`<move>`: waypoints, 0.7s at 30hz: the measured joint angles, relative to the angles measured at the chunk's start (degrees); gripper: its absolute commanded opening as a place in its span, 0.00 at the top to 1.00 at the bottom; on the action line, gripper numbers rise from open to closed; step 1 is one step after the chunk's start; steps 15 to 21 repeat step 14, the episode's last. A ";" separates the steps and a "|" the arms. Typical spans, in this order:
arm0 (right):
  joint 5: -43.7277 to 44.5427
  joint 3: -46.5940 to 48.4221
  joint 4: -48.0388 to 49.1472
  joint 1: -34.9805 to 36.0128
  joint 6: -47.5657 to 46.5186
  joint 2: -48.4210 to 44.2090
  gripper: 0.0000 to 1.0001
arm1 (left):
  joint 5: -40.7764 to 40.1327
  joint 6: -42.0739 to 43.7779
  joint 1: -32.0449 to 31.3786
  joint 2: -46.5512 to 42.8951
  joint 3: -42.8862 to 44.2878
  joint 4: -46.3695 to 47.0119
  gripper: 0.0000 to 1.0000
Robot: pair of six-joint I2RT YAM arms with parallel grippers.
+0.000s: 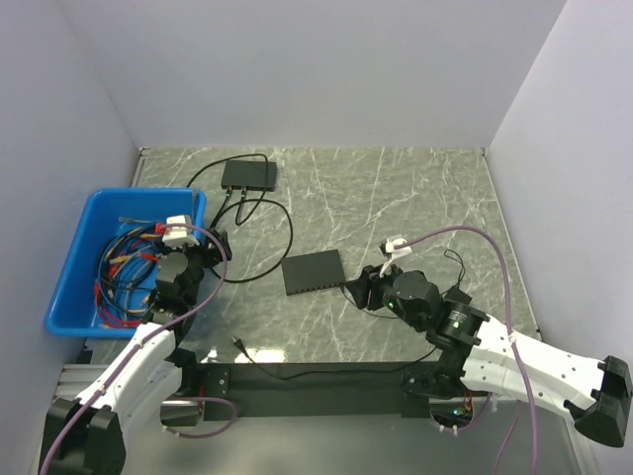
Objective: Insert the plug into the switch port
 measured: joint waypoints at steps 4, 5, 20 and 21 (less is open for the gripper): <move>0.31 0.00 -0.02 0.00 0.00 0.20 0.48 | 0.00 0.00 0.00 0.00 0.00 0.00 0.00; 0.37 0.00 -0.02 0.00 0.00 0.24 0.48 | 0.00 0.00 0.00 0.00 0.00 0.00 0.01; 1.07 0.00 -0.02 0.07 0.00 0.28 0.50 | -0.02 0.00 0.00 0.00 0.00 0.00 0.01; 1.07 0.00 -0.02 0.07 0.00 0.28 0.50 | -0.02 0.00 0.00 0.00 0.00 0.00 0.01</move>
